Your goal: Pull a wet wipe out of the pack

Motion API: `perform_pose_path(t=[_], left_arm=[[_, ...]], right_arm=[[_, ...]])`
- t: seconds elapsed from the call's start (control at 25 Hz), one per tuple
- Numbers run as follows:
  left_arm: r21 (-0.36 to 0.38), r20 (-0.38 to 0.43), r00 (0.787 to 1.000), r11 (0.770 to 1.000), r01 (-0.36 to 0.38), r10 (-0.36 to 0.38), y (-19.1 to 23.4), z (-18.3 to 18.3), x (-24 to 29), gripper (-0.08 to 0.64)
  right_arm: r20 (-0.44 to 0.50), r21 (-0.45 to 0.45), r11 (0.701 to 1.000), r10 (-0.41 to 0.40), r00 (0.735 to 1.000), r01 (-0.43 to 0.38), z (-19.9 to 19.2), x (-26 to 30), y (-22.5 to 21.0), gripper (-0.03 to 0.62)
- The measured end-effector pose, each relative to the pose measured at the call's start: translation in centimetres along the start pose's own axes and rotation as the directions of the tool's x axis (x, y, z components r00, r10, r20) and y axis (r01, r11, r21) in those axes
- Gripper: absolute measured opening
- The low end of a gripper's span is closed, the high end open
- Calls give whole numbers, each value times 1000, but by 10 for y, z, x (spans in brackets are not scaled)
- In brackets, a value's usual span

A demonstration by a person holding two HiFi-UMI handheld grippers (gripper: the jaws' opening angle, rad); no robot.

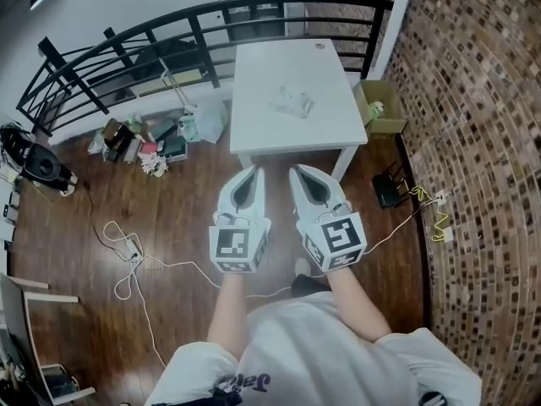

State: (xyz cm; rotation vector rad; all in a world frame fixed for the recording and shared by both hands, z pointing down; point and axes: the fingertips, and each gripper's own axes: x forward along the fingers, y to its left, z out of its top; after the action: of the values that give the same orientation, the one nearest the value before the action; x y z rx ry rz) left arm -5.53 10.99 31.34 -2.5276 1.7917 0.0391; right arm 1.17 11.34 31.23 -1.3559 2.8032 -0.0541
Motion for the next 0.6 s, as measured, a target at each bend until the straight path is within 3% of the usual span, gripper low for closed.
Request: perform_pose_path(t=[0.12,0.36,0.6], left_arm=[[11,2,1000,1000,-27,27,23,8,43,17],[-14,-55,995,996,-86,85,61,-11,97,17],[-15,-61,998,1000,-13,12,100,-46,193,17]], right_arm=[[42,-31,996,85,996,-83,18,35,-18,-9],[-65,75,995,75,995,-71,-25,104,-77,-9],[-101,95,994,57,993,-47,-56,185,-131,-9]])
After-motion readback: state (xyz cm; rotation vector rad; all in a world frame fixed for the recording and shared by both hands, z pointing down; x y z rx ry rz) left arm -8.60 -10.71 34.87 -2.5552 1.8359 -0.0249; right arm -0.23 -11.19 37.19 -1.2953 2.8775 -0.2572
